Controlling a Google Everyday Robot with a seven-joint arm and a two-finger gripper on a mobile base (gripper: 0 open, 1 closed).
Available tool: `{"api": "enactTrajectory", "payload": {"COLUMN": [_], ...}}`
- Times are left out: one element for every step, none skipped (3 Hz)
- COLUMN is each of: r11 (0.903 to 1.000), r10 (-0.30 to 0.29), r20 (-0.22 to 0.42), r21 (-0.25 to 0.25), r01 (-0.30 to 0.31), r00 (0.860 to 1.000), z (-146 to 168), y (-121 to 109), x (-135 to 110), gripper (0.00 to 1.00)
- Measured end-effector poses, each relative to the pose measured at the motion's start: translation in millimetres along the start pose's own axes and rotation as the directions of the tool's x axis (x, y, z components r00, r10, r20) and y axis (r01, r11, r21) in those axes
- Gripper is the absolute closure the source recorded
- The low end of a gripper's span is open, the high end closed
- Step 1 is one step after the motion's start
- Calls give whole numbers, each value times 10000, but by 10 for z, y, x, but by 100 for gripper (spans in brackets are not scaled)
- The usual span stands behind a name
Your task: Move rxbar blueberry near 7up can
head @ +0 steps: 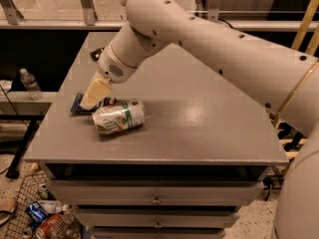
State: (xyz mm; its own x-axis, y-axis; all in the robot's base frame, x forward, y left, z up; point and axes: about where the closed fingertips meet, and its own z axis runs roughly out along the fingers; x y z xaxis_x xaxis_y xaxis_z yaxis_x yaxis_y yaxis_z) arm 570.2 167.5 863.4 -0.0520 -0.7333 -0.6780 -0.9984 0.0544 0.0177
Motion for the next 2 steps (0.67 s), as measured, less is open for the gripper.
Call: {"api": "enactTrajectory", "payload": {"r11": [10000, 10000], "r10": [-14, -15], "r20": [-9, -9], "r21": [-29, -29], "r01": [14, 15], "r00": [10000, 10000], "z": [15, 14], "y": [10, 10], "x": [-4, -4], "gripper": [0, 0]}}
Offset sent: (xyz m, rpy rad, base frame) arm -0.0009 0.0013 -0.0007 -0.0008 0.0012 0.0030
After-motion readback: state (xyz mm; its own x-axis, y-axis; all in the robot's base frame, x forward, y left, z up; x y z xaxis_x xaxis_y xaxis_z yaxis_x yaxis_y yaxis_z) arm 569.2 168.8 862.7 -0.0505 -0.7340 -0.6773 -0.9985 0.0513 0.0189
